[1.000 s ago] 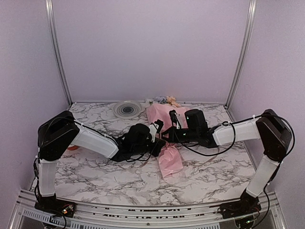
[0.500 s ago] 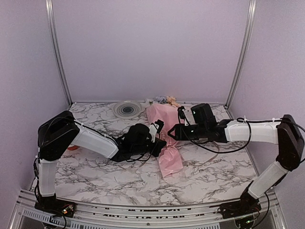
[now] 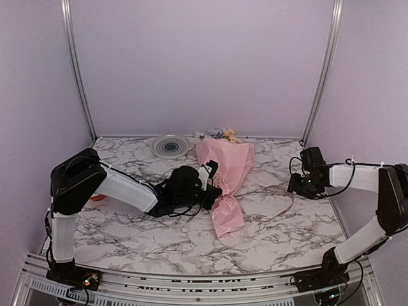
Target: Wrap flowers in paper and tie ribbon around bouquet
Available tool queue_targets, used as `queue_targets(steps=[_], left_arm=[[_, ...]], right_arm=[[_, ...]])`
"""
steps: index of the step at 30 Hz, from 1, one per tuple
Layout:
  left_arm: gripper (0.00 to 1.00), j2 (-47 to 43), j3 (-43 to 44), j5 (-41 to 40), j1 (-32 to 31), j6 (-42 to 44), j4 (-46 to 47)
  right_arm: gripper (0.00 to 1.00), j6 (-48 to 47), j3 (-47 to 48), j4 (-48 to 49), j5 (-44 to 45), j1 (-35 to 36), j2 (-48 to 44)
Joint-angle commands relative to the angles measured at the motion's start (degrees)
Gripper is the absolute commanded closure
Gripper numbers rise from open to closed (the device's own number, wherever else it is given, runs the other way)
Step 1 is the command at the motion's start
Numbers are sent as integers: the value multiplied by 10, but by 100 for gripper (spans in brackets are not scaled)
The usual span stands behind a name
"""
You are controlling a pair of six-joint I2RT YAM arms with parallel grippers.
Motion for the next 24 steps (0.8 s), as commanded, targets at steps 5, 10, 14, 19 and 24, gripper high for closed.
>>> queue_targets(steps=[5,10,14,19,24], left_arm=[[100,-8,-10,6,4,1,30],[100,-9,-11,8,4,1,31],[100,-11,-13,7,3,2,32],[100,-10,-12,8,3,3,33],[100,-10,-14,8,2,5,35]], right_arm=[[42,-12,-10,-5,-22,-13,59],[72,-25,-8,25,-69,-22,89],[100,-31,-8,49,-108,-39,90],[100,-54,43,44,-166,-37,68],[100,-65,175,10,-167,55,46]])
